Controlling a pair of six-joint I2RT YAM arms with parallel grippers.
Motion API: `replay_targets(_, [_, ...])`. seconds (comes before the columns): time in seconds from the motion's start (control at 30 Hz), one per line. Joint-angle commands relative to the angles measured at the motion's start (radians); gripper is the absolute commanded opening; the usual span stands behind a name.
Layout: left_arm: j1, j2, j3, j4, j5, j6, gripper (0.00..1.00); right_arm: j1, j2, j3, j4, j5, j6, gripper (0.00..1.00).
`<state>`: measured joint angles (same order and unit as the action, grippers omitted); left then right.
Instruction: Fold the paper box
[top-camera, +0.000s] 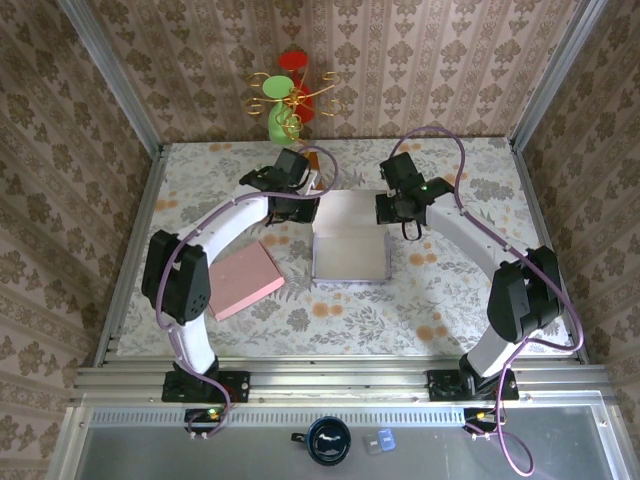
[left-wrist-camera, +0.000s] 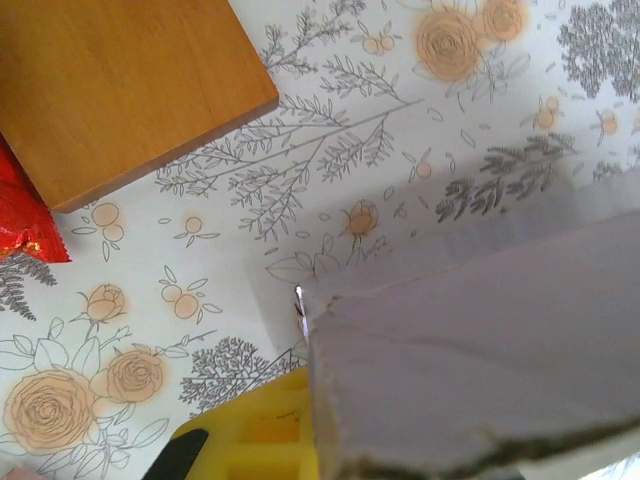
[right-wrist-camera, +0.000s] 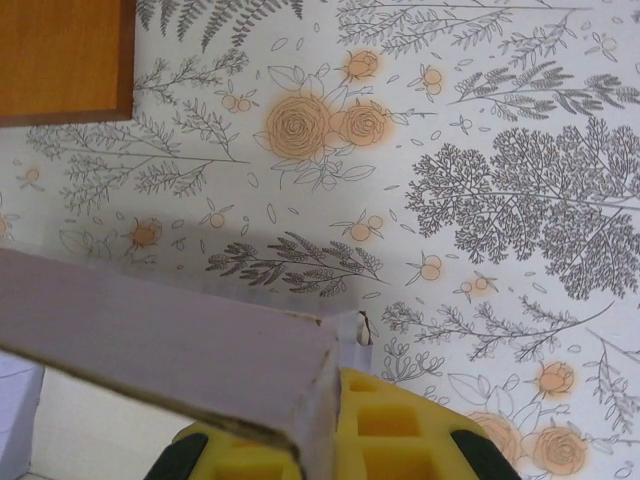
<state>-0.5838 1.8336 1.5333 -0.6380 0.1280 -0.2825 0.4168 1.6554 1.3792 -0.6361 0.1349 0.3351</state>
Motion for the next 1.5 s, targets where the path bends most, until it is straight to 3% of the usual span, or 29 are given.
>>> replay_targets(0.0, [-0.033,-0.001,-0.01,0.098,0.034,-0.086,0.0,0.023,-0.015,-0.019,0.073,0.008,0.096,0.0])
replay_targets(0.3, [-0.036,-0.082,-0.208,0.336,0.055,-0.078,0.0,0.035,-0.144,-0.252,0.388,0.025,0.109,0.0])
replay_targets(0.93, [-0.106,-0.226,-0.61,0.816,0.023,-0.005,0.0,0.143,-0.336,-0.641,0.749,0.147,0.061,0.0])
replay_targets(1.07, [-0.118,-0.251,-0.706,0.921,0.004,-0.011,0.0,0.166,-0.37,-0.689,0.753,0.182,0.044,0.0])
replay_targets(1.27, [-0.137,-0.275,-0.793,0.975,-0.033,-0.006,0.0,0.209,-0.382,-0.646,0.577,0.16,0.098,0.17])
replay_targets(1.47, [-0.17,-0.3,-0.823,0.974,-0.108,-0.002,0.0,0.223,-0.45,-0.598,0.393,0.037,0.271,0.46])
